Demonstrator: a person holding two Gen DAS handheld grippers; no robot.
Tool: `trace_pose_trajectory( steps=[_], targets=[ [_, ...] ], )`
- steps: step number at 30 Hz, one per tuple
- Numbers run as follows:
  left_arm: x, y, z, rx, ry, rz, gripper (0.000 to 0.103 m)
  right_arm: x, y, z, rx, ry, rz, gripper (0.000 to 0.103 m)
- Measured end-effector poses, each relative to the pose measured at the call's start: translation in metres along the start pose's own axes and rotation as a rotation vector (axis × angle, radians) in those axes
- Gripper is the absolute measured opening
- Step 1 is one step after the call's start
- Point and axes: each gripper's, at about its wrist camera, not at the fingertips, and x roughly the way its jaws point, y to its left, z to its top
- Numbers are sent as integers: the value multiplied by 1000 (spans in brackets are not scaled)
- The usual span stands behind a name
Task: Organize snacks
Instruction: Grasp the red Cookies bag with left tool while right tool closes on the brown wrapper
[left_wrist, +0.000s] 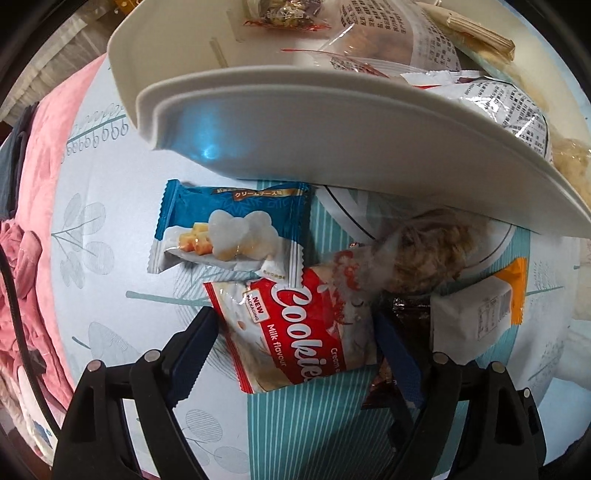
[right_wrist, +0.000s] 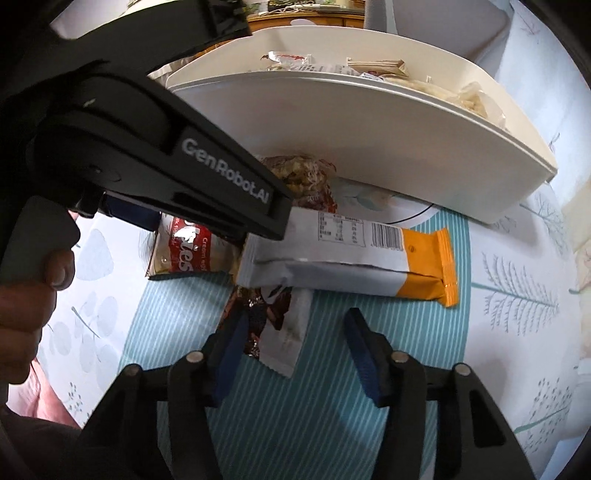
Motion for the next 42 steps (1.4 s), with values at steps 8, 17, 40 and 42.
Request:
trace_pose_trajectory(
  steps=[8, 17, 40, 42],
  targets=[
    [-4, 2, -9, -32, -7, -5, 64, -2, -4, 0, -27, 4, -2, 23],
    [-12, 10, -18, -36, 24, -19, 54, -3, -21, 0, 16, 29, -15, 0],
    [-49, 73, -70, -47, 36, -89, 53, -38, -21, -10, 231, -81, 126, 0],
    [-54, 74, -69, -45, 30, -91, 53, -39, -15, -13, 227, -74, 115, 0]
  ],
)
